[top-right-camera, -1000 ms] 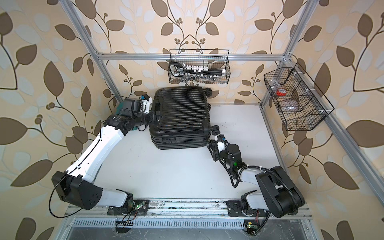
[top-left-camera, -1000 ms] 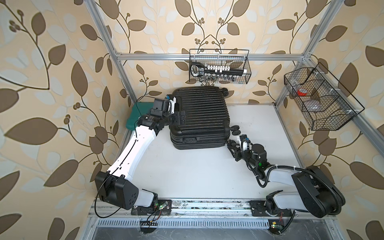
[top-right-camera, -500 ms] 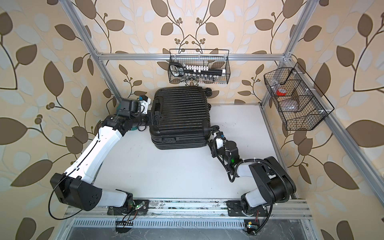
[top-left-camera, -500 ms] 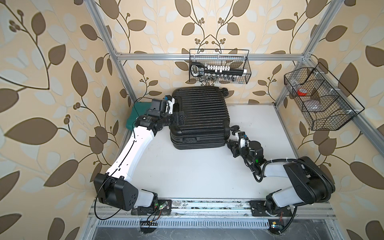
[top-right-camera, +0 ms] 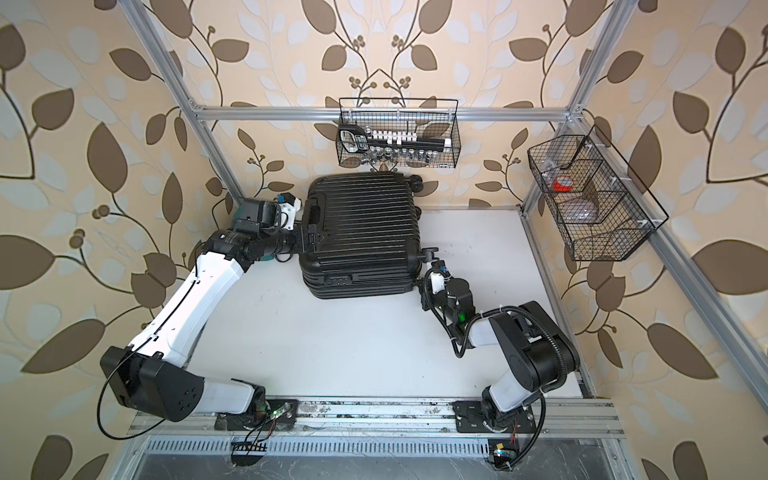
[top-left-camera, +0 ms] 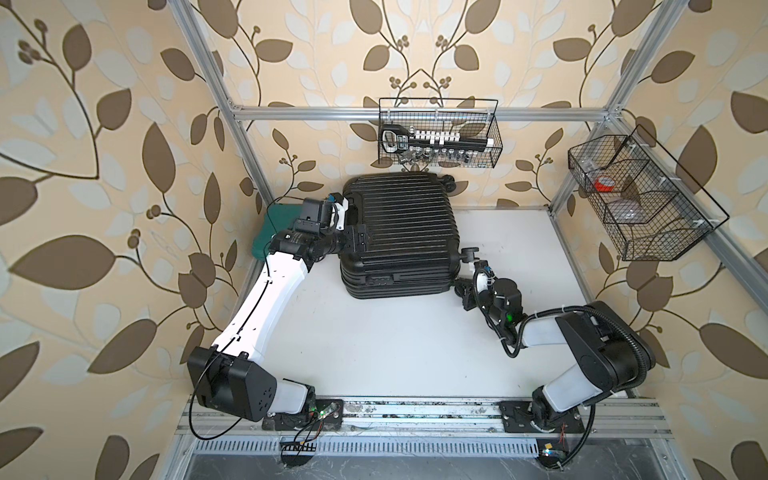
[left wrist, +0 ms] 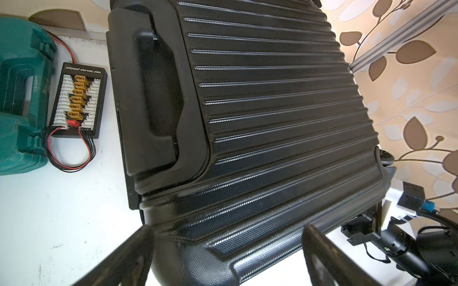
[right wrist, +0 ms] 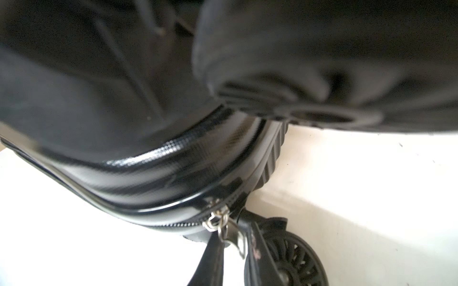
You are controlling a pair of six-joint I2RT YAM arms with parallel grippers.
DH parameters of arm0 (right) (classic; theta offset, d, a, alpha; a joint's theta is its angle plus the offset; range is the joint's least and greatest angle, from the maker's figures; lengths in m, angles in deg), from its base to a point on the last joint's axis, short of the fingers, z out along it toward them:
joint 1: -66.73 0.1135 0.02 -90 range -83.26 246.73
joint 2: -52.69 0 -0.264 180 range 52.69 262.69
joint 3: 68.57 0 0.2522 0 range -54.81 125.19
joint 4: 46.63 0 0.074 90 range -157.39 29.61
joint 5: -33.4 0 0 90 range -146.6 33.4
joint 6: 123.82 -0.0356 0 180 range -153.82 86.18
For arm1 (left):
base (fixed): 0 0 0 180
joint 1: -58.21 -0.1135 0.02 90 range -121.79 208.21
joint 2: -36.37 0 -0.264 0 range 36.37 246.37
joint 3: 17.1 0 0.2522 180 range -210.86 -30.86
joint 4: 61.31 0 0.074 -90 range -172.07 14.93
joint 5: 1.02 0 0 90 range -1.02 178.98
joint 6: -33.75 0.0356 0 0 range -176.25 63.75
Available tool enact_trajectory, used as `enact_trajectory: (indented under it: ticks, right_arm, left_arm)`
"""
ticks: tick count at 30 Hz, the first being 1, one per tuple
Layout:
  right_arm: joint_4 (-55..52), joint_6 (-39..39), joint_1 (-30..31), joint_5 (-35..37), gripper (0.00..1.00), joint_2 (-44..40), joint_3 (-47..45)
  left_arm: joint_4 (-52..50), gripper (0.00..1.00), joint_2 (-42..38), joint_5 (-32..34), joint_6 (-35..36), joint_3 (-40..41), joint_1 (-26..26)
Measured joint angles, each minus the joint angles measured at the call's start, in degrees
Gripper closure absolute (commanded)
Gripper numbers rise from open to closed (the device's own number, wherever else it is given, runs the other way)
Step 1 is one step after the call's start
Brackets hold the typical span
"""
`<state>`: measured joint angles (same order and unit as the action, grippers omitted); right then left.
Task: Close the suitcase zippers
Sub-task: Adjust the suitcase at the center of the board.
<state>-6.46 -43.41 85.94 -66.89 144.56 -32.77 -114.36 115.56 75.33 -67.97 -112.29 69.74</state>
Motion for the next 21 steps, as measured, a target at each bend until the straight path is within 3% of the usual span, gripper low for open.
enact_trajectory:
  ticks: [8,14,21]
  right_arm:
    - [0.98,0.37,0.07,-0.37,1.0,1.16,0.57]
    - [0.98,0.5,0.07,-0.74,1.0,1.2,0.57]
    - [0.79,0.48,0.04,-0.96,1.0,1.11,0.57]
  left_arm:
    - [-0.2,0.05,0.0,0.07,-0.13,0.0,-0.96]
    - [-1.64,0.05,1.57,0.39,-1.31,-1.16,-4.66]
    - [-3.74,0.13,12.33,2.36,-1.53,-8.0,-7.04]
